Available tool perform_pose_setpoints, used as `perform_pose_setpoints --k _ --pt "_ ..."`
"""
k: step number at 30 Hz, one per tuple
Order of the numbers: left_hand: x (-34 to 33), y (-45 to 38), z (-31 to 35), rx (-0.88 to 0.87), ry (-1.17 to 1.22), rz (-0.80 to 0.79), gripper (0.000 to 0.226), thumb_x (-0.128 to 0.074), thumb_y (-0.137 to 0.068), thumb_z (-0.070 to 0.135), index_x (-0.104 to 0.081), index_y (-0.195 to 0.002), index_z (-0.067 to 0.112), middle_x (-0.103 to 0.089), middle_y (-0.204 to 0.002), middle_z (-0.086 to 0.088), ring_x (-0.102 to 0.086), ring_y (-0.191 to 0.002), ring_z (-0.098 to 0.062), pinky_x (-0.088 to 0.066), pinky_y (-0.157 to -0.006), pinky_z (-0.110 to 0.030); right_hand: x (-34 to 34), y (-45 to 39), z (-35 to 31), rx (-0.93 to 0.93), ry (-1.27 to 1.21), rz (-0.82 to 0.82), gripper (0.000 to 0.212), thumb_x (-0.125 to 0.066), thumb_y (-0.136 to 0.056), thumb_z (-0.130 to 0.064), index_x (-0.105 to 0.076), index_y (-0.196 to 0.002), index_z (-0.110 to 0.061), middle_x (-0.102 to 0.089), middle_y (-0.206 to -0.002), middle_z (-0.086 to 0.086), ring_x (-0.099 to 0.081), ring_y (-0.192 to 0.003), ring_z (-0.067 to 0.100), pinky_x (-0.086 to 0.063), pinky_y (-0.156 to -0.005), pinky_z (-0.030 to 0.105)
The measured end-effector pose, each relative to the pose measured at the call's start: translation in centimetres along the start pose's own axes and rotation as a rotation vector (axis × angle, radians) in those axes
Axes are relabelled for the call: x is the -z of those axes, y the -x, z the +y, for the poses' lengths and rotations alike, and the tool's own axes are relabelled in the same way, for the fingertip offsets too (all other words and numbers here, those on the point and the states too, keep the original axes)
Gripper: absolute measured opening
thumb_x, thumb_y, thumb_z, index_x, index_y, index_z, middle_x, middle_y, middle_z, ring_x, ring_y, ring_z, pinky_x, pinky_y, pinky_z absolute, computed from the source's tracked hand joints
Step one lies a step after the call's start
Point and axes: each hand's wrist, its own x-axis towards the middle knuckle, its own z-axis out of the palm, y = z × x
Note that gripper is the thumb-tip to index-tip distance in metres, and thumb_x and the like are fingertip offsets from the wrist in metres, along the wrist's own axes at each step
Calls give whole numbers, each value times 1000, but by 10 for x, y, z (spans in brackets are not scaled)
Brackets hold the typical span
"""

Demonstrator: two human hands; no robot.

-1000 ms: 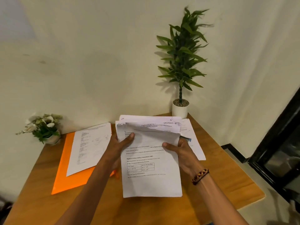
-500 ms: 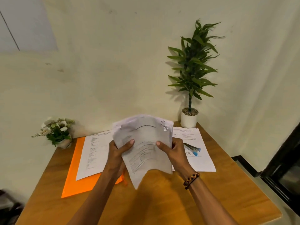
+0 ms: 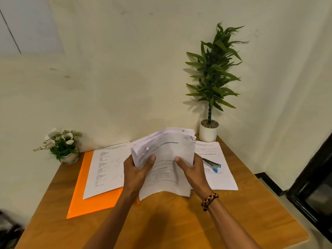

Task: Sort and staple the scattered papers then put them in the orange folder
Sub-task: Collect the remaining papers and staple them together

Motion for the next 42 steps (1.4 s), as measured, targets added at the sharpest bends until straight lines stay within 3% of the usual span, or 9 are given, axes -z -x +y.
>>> perform_pose_setpoints --k 7,11,15,19,23,27,32,36,42 --pt "8 -16 13 4 -22 -104 54 -71 -67 71 -68 -108 36 -76 -99 18 -73 -91 -6 -60 -69 -21 6 -15 -14 20 30 -51 11 -77 -88 -31 -70 -96 -30 -76 -91 -15 -73 -87 5 -59 -68 24" --pt "8 -5 -8 145 -61 -149 60 -66 -75 73 -71 -107 23 -79 -95 5 -76 -87 -18 -64 -75 -40 1 -6 10 -65 86 -111 37 -73 -87 -48 -59 -117 -33 -69 -112 -13 -69 -101 10 -58 -77 23" --pt "7 -4 -16 183 -69 -121 36 -62 -91 52 -68 -110 22 -79 -95 6 -77 -88 -21 -65 -74 -39 -1 -4 14 -88 118 -125 24 -67 -93 -45 -60 -113 -34 -69 -110 -11 -69 -102 13 -60 -79 28" --pt "15 -8 -9 198 -9 -116 56 -73 -75 65 -68 -110 22 -79 -98 3 -76 -92 -22 -64 -72 -37 0 -13 6 -60 153 -162 19 -68 -95 -38 -64 -109 -27 -74 -108 -2 -72 -99 18 -62 -85 41" --pt "26 -24 19 -73 -260 85 77 -86 -77 37 -45 -142 31 -58 -130 19 -61 -115 -4 -51 -86 -17 1 -16 0 -61 213 -262 10 -70 -93 -34 -63 -95 -27 -74 -101 -1 -73 -91 16 -61 -86 45" --pt "38 -44 55 -575 -724 36 80 -77 -87 35 -33 -154 30 -41 -155 8 -39 -143 -13 -32 -113 -32 -7 -7 -1 -115 297 -443 21 -70 -94 -35 -64 -105 -17 -74 -100 3 -73 -89 15 -60 -84 34" --pt "47 -47 39 -404 -972 -493 21 -41 -102 54 -48 -119 43 -65 -117 13 -61 -108 -14 -45 -80 -34 -29 16 -3 -138 281 -654 9 -63 -99 -27 -55 -100 -31 -66 -102 -17 -69 -94 8 -59 -84 26" --pt "65 -42 11 -345 -878 -499 37 -29 -102 56 -57 -103 30 -64 -84 13 -61 -78 -10 -51 -71 -42 -43 24 13 -209 295 -714 25 -67 -95 -35 -49 -112 -40 -61 -115 -21 -63 -110 11 -57 -93 31" --pt "96 -38 -33 -258 -750 -411 26 -43 -106 43 -54 -83 48 -59 -73 20 -57 -73 -3 -39 -62 -29 -68 26 42 -330 349 -846 57 -68 -86 -64 -54 -131 -33 -68 -125 -12 -66 -113 13 -56 -99 40"
